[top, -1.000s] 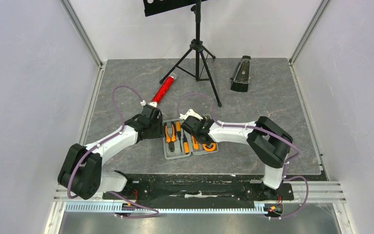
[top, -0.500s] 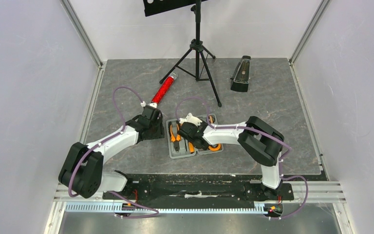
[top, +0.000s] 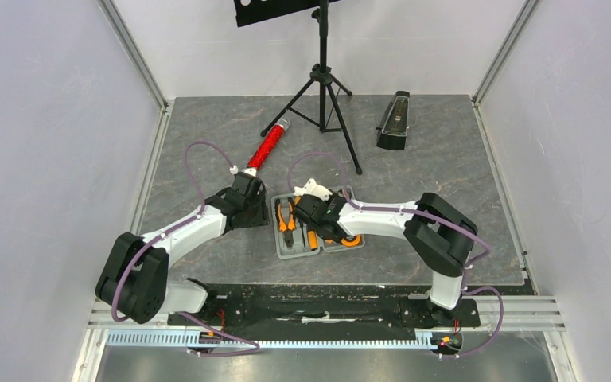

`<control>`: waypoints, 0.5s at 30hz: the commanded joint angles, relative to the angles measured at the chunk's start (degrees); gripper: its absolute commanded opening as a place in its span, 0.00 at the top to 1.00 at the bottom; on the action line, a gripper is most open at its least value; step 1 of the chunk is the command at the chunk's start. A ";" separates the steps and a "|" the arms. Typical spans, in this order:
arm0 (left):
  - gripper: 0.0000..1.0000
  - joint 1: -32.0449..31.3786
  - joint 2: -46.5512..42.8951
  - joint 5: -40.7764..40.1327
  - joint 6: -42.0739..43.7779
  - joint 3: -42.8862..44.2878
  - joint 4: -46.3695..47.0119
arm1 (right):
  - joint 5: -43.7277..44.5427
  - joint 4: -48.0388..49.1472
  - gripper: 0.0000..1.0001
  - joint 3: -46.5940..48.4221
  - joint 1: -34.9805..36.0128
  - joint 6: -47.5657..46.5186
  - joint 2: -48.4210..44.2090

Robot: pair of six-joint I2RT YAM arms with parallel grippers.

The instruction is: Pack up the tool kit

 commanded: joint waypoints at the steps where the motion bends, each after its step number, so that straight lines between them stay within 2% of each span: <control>1: 0.42 0.24 -0.94 -0.54 -1.84 -0.40 1.58 | 1.18 -1.06 1.00 -1.33 0.28 2.81 -3.73; 10: 0.42 0.24 -1.01 -0.46 -1.61 -0.26 1.49 | -2.13 -1.90 1.00 -5.98 -0.29 8.02 -10.64; 15: 0.42 0.20 -1.22 -0.36 -1.65 -0.25 1.45 | -6.69 2.96 0.82 -6.14 -2.25 6.98 -13.48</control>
